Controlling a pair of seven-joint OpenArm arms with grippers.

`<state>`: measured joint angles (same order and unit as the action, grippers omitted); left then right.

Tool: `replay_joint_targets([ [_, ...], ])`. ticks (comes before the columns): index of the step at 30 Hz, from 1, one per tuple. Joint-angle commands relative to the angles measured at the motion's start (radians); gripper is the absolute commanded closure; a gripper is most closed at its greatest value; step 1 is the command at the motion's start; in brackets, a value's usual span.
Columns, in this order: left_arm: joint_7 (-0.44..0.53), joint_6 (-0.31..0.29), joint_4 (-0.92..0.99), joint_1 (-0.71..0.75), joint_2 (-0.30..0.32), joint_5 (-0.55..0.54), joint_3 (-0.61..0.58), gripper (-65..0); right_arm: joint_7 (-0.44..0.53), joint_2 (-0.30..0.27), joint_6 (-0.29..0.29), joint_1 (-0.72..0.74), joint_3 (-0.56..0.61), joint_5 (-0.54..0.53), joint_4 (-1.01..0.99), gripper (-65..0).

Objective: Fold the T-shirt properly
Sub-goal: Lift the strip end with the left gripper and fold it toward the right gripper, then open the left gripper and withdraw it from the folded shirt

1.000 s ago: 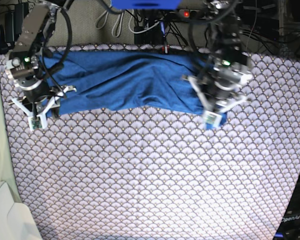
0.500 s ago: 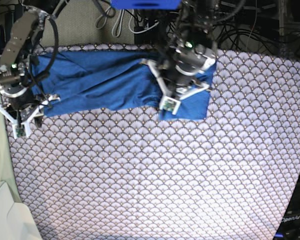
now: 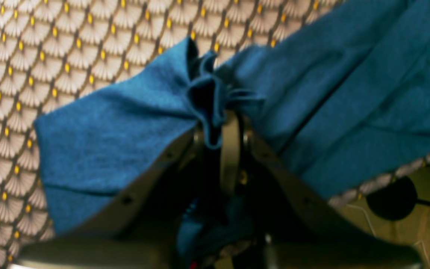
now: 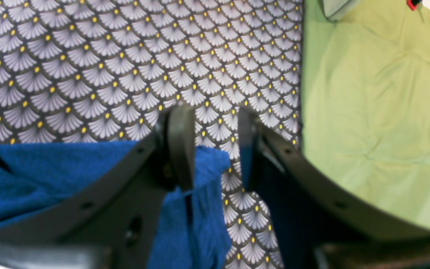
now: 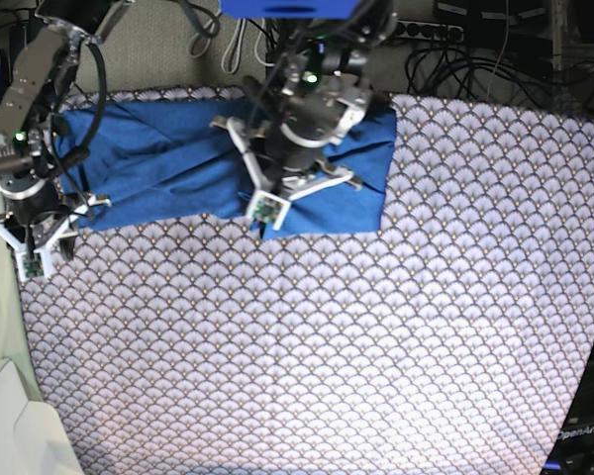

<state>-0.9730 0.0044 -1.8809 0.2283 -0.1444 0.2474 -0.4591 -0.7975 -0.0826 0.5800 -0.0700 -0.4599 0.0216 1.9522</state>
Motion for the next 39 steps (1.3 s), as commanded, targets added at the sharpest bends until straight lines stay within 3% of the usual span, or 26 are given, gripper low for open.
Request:
replay_joint_targets([
  [1, 0.015, 0.015, -0.004, -0.014, -0.013, -0.039, -0.019, -0.3, 0.025, -0.010, 0.001, 0.014, -0.003, -0.005, 0.017, -20.6],
  [6, 0.015, 0.118, 0.059, -0.074, -0.013, -0.187, -0.031, -0.3, 0.025, -0.024, 0.001, 0.014, -0.003, -0.005, 0.016, -20.6],
  [11, 0.015, 0.205, 0.085, -0.103, 0.025, -0.294, -0.057, -0.3, 0.025, -0.030, 0.001, 0.009, -0.003, -0.005, 0.016, -20.6],
  [21, 0.001, 0.213, 0.082, -0.122, 0.073, -0.426, -0.062, -1.7, 0.025, -0.036, 0.002, 0.006, -0.003, -0.005, 0.016, -20.6],
  [27, 0.001, 0.217, 0.076, -0.135, 0.125, -0.475, -0.116, -13.1, 0.025, -0.035, 0.002, 0.006, -0.001, -0.005, 0.016, -20.6],
  [36, 0.006, 0.214, 0.042, -0.135, 0.160, -0.549, -0.105, -30.2, 0.025, -0.032, 0.002, 0.005, -0.003, -0.005, 0.017, -20.6],
  [39, 0.013, 0.217, -0.035, -0.135, 0.194, -0.577, -0.097, -32.8, 0.025, -0.032, 0.002, 0.005, -0.004, -0.005, 0.017, -20.6],
])
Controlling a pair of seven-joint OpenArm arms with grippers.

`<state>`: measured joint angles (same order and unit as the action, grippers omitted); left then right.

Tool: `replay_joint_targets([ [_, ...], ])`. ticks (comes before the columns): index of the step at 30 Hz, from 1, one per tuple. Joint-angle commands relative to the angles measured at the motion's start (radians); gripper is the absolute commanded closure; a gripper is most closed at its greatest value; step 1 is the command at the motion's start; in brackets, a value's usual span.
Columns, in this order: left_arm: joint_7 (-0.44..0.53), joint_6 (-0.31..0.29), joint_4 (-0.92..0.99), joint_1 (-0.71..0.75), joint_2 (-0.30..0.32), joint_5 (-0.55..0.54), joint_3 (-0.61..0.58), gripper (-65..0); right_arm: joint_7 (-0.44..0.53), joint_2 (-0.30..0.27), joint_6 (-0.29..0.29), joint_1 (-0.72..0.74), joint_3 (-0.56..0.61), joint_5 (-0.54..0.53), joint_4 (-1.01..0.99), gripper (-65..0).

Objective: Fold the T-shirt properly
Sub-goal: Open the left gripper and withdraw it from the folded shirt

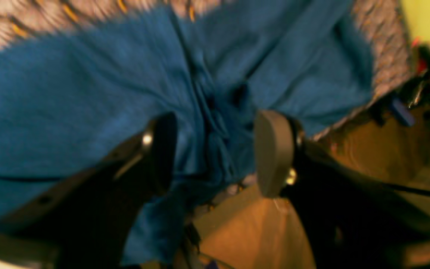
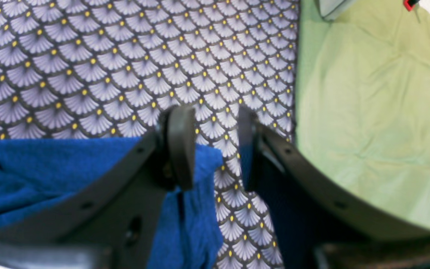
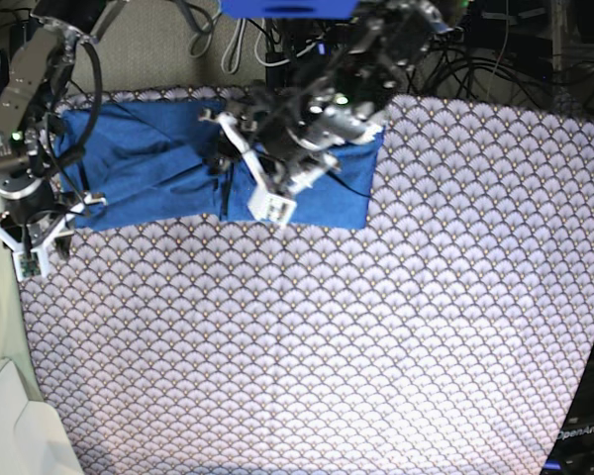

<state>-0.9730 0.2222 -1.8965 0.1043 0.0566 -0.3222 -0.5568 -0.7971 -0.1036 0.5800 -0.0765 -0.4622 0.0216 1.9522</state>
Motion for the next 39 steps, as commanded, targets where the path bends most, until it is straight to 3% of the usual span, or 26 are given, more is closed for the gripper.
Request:
replay_joint_targets([
  [1, 0.013, 0.001, -0.033, -0.012, 0.001, -0.013, 0.019, -32.7, 0.025, -0.011, 0.002, 0.011, -0.002, -0.005, 0.017, -20.6],
  [4, 0.002, 0.001, -0.036, -0.004, 0.004, -0.012, 0.086, -26.4, 0.023, -0.011, 0.002, 0.011, -0.002, -0.005, 0.019, -20.6],
  [7, 0.001, -0.005, -0.018, 0.005, 0.009, -0.012, 0.106, -11.4, -0.008, -0.011, 0.002, 0.011, -0.002, -0.005, 0.019, -20.6],
  [10, -0.002, -0.007, 0.019, 0.013, 0.007, -0.015, 0.083, -0.8, -0.014, -0.009, 0.002, 0.013, -0.002, -0.005, 0.019, -20.6],
  [16, -0.156, -0.007, 0.050, -0.021, 0.001, -0.016, -0.058, -0.4, -0.014, -0.009, 0.002, 0.013, -0.002, -0.005, 0.019, -20.6],
  [22, -0.172, -0.007, 0.002, -0.053, 0.038, -0.139, -0.068, -0.3, -0.014, -0.009, 0.002, 0.014, -0.002, -0.005, 0.020, -20.6],
  [29, -0.172, -0.007, -0.062, -0.067, 0.065, -0.282, 0.102, -0.3, -0.014, -0.003, 0.002, 0.016, -0.002, -0.005, 0.019, -20.7],
  [35, -0.176, -0.007, -0.065, -0.048, 0.199, -0.289, 0.300, -0.3, -0.015, -0.006, 0.001, 0.014, -0.002, -0.004, 0.014, -21.0],
  [39, -0.176, -0.007, -0.065, -0.004, 0.286, -0.291, 0.478, -0.9, -0.077, -0.005, 0.001, 0.028, -0.004, -0.004, -0.026, -21.0],
])
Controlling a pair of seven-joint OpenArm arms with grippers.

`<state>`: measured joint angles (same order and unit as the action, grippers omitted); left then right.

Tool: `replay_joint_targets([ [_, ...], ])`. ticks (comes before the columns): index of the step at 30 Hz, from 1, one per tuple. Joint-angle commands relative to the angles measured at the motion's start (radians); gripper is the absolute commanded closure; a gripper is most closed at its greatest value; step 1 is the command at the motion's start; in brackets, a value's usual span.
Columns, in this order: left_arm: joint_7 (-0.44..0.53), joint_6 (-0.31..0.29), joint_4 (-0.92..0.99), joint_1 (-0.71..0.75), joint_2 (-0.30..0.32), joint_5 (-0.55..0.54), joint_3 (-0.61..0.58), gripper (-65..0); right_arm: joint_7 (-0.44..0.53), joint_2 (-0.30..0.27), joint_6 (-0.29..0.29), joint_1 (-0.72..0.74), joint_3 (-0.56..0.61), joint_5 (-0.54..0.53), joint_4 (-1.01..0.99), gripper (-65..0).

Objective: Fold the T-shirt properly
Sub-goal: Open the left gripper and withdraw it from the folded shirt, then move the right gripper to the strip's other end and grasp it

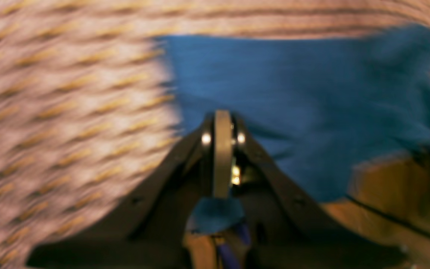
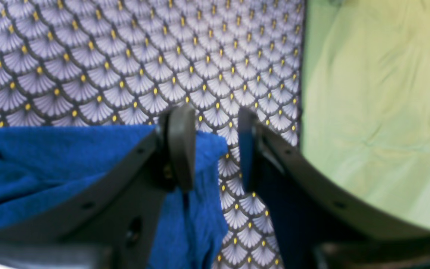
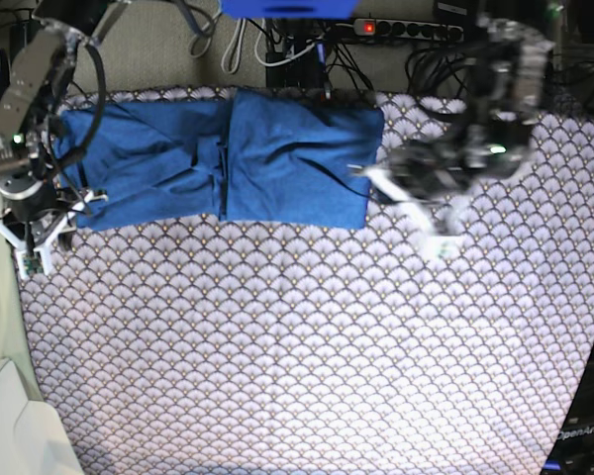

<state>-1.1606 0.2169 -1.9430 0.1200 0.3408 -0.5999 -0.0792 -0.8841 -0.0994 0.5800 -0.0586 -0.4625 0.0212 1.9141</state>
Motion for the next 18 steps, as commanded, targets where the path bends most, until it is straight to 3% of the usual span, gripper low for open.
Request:
replay_joint_targets([
  [1, 0.011, -0.003, -0.019, -0.007, 0.016, -0.013, 0.045, -1.0, 0.001, -0.009, 0.001, 0.026, -0.005, -0.005, -0.014, -21.1],
  [4, 0.012, -0.003, -0.019, 0.022, 0.044, -0.013, 0.183, -1.1, -0.022, -0.007, 0.001, 0.070, -0.068, -0.005, -0.117, -21.7],
  [8, 0.006, -0.003, -0.011, 0.040, 0.037, -0.013, 0.333, -5.3, -0.071, -0.007, 0.002, 0.122, -0.161, -0.007, -0.238, -28.9],
  [11, 0.006, -0.003, -0.009, 0.040, 0.033, -0.013, 0.394, -17.2, -0.100, -0.007, 0.045, 0.131, -0.196, -0.007, -0.275, -34.6],
  [14, 0.006, -0.003, -0.009, 0.040, 0.014, -0.013, 0.422, -33.7, -0.131, -0.006, 0.118, 0.131, -0.209, -0.007, -0.276, -38.8],
  [16, 0.006, -0.003, -0.009, 0.040, -0.001, -0.013, 0.447, -41.9, -0.163, 0.010, 0.118, 0.131, -0.209, -0.007, -0.275, -40.4],
  [18, 0.005, -0.003, -0.009, 0.040, -0.007, -0.013, 0.447, -45.3, -0.178, 0.020, 0.118, 0.130, -0.209, -0.007, -0.275, -40.5],
])
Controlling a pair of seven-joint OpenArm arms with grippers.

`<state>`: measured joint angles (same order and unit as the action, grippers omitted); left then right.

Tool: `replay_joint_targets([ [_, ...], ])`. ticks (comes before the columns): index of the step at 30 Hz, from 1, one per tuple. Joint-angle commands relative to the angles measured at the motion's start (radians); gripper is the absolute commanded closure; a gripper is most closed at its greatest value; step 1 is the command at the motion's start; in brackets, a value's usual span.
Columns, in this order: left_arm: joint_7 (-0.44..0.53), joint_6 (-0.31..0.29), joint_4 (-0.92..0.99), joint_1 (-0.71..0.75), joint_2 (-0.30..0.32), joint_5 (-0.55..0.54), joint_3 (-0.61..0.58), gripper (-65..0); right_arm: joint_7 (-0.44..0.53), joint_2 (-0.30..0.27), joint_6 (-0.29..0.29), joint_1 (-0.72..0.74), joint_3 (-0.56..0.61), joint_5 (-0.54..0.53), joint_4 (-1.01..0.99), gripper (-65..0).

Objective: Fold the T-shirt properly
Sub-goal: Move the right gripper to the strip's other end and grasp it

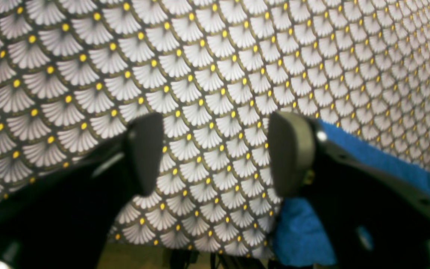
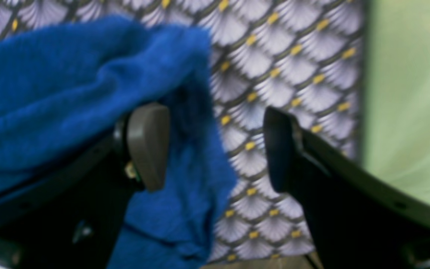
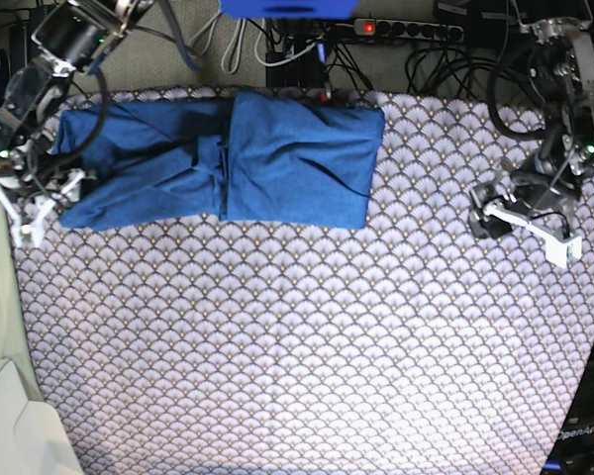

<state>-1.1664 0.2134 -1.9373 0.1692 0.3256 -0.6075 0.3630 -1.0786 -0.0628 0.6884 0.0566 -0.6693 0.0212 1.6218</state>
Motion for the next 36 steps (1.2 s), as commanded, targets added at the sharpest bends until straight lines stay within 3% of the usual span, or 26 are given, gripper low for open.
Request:
replay_joint_targets([
  [1, 0.010, 0.001, -0.015, -0.009, 0.007, -0.005, 0.005, -45.5, 0.013, -0.015, 0.010, 0.015, -0.002, -0.007, 0.018, -40.5],
  [11, 0.010, 0.001, -0.015, -0.010, -0.006, -0.005, 0.011, -45.5, 0.015, 0.004, 0.010, 0.013, -0.002, -0.007, 0.005, -40.5],
  [29, 0.010, 0.001, -0.015, -0.009, -0.010, -0.005, 0.008, -45.5, 0.016, -0.022, 0.010, 0.013, -0.002, -0.007, -0.104, -40.2],
  [32, 0.012, 0.001, -0.015, 0.000, -0.010, -0.005, 0.011, -45.5, 0.013, -0.018, 0.010, 0.009, -0.002, -0.007, -0.104, -35.4],
  [36, 0.012, 0.001, -0.017, 0.002, -0.010, -0.005, 0.011, -45.4, 0.010, 0.001, 0.010, 0.007, -0.002, -0.007, -0.104, -18.1],
])
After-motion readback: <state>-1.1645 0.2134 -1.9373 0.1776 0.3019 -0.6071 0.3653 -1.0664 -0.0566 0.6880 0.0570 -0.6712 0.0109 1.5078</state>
